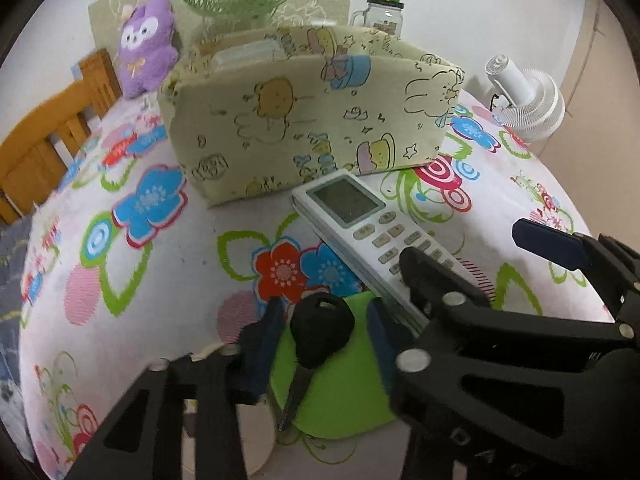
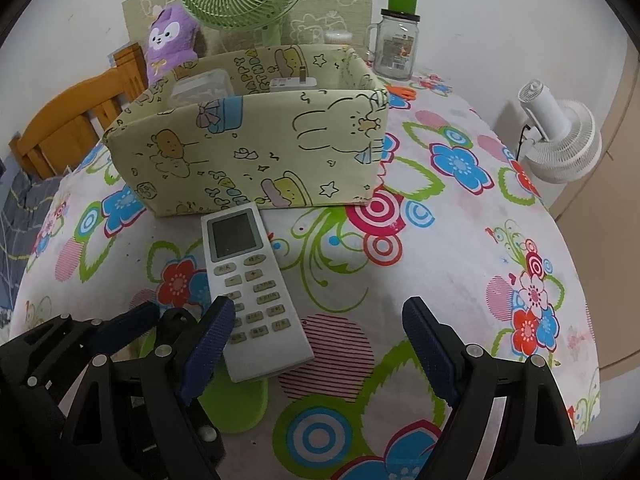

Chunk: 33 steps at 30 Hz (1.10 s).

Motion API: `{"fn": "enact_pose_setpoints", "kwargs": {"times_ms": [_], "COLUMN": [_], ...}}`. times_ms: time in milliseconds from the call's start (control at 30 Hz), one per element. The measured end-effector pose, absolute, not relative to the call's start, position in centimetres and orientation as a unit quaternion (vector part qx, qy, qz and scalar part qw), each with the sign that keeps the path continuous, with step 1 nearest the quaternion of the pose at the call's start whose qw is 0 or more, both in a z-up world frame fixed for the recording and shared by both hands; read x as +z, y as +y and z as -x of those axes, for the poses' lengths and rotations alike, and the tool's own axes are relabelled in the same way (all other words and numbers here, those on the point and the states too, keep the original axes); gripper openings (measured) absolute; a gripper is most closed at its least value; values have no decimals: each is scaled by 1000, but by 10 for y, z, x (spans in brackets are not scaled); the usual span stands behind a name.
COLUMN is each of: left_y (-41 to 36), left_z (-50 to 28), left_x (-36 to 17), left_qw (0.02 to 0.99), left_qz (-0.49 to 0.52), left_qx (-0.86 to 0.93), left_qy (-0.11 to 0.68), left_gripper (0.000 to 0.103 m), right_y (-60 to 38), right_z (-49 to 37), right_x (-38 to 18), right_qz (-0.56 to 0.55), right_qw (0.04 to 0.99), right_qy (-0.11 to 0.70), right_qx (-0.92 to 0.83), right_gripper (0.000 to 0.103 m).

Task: Organize rigid objects
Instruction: 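Lower the left tool onto the black car key while the right tool lowers to the white remote, then close the left tool on the car key while the right tool grips the remote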

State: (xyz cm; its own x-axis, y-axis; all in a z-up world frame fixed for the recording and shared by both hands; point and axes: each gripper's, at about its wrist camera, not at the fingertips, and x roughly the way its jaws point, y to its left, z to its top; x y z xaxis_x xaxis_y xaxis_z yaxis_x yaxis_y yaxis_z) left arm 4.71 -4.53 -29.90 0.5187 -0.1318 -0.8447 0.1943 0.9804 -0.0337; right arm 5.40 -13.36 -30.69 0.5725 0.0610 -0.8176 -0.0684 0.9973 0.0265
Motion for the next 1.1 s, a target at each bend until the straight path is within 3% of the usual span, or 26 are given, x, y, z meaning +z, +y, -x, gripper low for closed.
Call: {"fn": "enact_pose_setpoints", "kwargs": {"times_ms": [133,933,1100], "left_y": [-43,-12,-12], "left_z": [-49,-78,-81], "left_x": [-298,-305,-305], "left_qw": [871,866,869], "left_qz": [-34,-35,-40], "left_qx": [-97,-66,-60], "left_qy": [481,494,490], "left_gripper": [33,32,32], "right_y": [-130,-104,-99], "right_z": [-55,-92,-102], "right_x": [-306,-319,-326], "right_qz": [4,-3,-18], "right_qw": [887,874,865], "right_qy": [461,483,496], "right_qx": [37,58,71], "right_gripper": [88,88,82]}}
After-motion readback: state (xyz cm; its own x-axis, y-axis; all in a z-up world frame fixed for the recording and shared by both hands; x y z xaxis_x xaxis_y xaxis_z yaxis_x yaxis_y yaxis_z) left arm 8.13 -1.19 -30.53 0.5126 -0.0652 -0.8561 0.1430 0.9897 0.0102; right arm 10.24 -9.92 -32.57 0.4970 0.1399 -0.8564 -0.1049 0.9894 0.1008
